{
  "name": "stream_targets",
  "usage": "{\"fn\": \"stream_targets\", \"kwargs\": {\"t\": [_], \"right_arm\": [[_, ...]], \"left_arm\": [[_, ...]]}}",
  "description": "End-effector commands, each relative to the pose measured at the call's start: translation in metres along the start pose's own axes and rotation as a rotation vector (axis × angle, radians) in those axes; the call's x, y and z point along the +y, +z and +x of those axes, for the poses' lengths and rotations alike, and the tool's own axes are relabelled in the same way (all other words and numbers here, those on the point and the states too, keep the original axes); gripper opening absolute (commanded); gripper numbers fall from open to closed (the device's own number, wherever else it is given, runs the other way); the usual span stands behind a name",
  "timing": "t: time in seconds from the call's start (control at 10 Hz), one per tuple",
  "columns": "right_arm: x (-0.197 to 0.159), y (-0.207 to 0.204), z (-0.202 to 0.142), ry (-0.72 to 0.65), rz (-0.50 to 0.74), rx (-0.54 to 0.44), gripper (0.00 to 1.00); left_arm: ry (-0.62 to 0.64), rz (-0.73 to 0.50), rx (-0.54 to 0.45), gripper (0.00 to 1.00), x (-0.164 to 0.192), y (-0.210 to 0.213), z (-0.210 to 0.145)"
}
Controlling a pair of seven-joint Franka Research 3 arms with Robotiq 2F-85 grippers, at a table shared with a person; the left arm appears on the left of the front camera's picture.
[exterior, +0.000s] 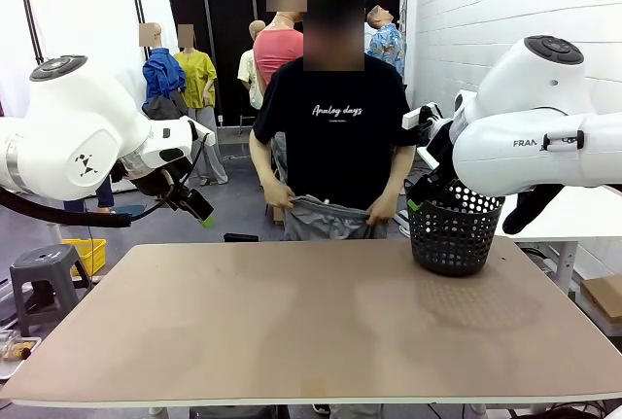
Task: Fold the training pants.
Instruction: Grab both ends of the Training pants handed by a person.
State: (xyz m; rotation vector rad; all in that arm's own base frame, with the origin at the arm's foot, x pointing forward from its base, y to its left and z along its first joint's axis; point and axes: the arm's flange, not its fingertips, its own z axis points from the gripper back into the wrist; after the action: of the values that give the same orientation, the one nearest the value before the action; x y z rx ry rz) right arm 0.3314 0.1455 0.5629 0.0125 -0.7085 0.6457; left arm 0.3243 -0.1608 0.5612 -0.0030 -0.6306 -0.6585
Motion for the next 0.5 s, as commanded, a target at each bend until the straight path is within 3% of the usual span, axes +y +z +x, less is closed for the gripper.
{"fn": "stream_targets", "kwargs": {"t": [0.0,0.4], "right_arm": [[-0.0003,-0.0008,-0.0002,-0.001,0.003,0.001,1.00],[-0.0003,-0.0008,-0.0002,-0.001,0.003,0.001,1.00]], "left_arm": [[-0.010,-0.001,0.001,1.00,0.0008,-0.0013,0.0006],[-0.010,-0.001,0.001,1.00,0.0008,-0.0013,0.0006]]}}
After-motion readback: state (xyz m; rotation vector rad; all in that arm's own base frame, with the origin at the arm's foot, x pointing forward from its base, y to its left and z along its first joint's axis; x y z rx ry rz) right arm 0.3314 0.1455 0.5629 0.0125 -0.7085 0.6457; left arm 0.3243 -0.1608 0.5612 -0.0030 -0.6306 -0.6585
